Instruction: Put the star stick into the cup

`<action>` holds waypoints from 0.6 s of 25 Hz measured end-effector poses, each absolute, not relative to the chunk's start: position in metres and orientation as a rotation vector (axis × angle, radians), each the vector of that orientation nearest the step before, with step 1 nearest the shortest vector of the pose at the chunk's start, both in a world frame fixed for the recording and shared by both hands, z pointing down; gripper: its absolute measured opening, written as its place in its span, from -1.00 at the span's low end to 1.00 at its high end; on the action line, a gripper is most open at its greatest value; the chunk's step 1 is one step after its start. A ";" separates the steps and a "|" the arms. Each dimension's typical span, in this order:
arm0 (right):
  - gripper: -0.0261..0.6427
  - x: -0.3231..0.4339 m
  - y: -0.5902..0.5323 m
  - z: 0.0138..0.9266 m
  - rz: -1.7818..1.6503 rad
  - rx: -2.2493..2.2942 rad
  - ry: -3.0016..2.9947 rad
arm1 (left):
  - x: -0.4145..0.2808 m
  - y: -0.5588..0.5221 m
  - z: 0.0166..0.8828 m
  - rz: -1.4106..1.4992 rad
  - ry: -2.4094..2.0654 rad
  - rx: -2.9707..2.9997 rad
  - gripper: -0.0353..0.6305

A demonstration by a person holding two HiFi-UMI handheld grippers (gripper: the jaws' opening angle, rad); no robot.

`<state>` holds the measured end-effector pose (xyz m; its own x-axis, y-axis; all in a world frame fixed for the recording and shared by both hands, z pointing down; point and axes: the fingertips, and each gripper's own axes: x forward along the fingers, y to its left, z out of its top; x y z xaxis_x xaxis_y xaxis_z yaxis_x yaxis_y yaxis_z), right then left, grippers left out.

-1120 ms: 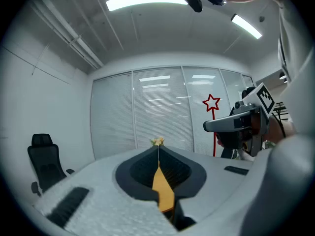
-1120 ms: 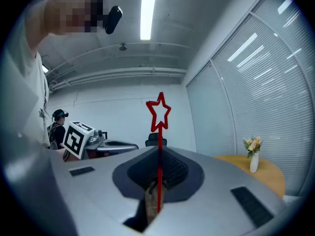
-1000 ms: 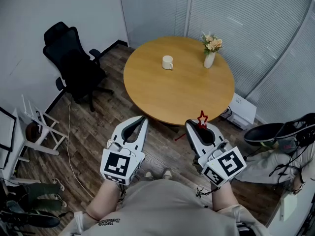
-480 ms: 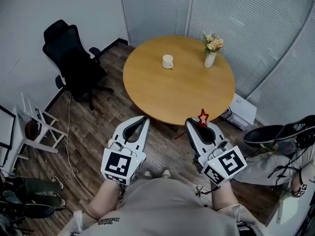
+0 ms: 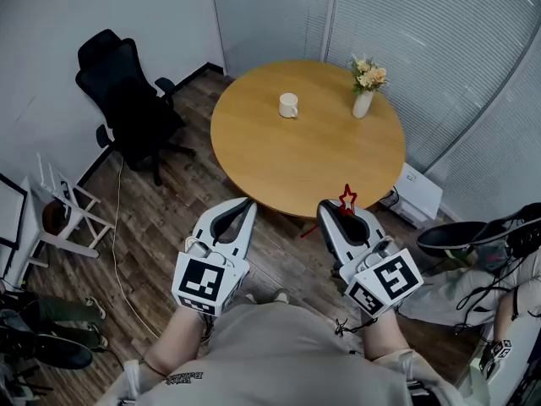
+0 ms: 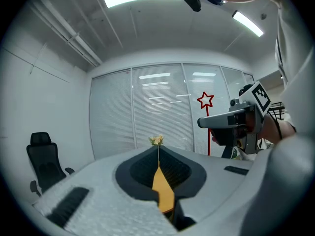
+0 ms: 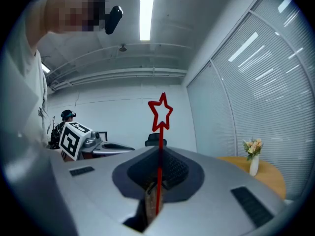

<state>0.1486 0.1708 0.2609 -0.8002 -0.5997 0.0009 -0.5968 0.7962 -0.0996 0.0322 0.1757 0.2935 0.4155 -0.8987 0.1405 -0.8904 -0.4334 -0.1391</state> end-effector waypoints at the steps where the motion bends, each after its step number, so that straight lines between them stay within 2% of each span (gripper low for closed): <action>1: -0.83 0.151 0.168 0.262 -0.146 -0.977 2.948 | 0.034 0.174 0.295 -0.304 1.654 -2.604 -0.82; 15: -0.83 0.162 0.169 0.256 -0.124 -0.965 2.930 | 0.038 0.183 0.295 -0.320 1.692 -2.581 -0.82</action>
